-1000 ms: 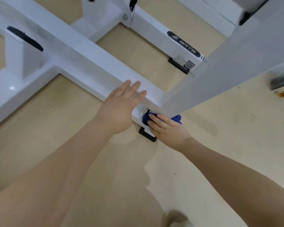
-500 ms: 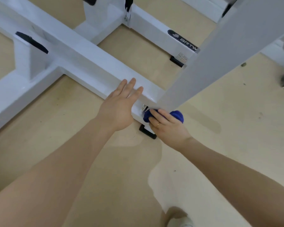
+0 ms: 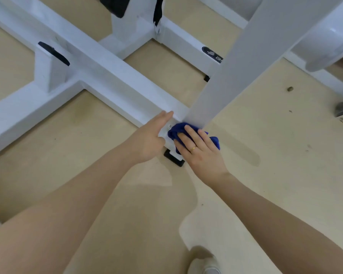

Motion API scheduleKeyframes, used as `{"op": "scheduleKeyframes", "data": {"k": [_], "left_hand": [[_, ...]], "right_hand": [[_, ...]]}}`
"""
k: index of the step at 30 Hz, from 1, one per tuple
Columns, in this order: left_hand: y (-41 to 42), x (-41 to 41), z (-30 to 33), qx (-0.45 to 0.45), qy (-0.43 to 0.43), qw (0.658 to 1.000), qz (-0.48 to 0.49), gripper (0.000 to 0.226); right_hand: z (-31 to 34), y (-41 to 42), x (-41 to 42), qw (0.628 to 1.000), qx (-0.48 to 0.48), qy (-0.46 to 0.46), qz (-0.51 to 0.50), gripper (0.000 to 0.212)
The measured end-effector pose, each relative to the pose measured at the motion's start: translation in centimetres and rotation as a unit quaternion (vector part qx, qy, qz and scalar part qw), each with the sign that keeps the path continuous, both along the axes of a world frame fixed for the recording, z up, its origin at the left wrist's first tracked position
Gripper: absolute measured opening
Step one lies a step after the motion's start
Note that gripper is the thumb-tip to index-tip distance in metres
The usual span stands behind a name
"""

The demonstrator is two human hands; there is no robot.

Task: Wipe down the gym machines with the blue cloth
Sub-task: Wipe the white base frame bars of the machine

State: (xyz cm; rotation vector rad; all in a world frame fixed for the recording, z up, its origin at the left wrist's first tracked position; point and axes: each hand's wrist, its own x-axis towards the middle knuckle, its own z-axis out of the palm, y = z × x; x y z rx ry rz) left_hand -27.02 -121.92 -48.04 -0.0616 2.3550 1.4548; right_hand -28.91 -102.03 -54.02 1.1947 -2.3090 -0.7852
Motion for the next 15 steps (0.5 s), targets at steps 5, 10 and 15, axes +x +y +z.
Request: {"op": "scheduleKeyframes", "data": {"k": [5,10,15], "left_hand": [[2.1,-0.2,1.4,0.214,-0.045,0.972,0.083,0.078],[3.1,-1.0,2.4,0.207,-0.043,0.973,0.092,0.058],[3.1,-0.7,2.3,0.243,-0.025,0.967,0.065,0.066]], "right_hand": [[3.3,1.6,-2.0,0.993,-0.067,0.086,0.054,0.038],[-0.1,1.3,-2.0,0.957,0.280,-0.048,0.055,0.048],[2.1,1.6,-2.7,0.996,-0.018,0.032,0.083,0.035]]}}
